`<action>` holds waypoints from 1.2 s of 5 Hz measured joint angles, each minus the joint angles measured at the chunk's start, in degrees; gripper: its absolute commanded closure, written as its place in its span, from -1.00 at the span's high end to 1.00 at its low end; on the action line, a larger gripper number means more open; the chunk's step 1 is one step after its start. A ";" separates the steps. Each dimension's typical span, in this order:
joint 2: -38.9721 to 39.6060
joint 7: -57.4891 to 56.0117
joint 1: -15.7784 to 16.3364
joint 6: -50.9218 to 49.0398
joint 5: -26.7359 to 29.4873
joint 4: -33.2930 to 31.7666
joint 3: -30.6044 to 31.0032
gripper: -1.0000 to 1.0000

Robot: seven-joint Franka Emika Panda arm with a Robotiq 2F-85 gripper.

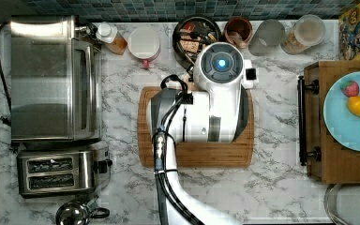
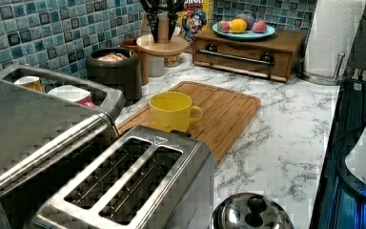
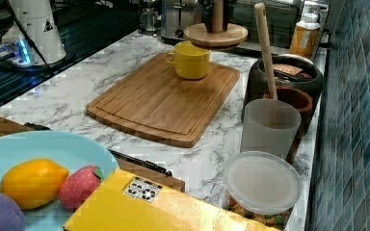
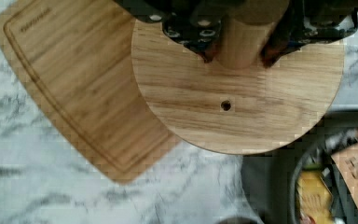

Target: Put the lid on the tea container.

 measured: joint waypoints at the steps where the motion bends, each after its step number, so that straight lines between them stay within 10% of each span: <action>1: 3.20 0.00 0.20 0.00 -2.43 5.20 0.23 -1.00; 6: 16.97 0.04 0.96 1.12 -2.54 28.87 0.20 -1.00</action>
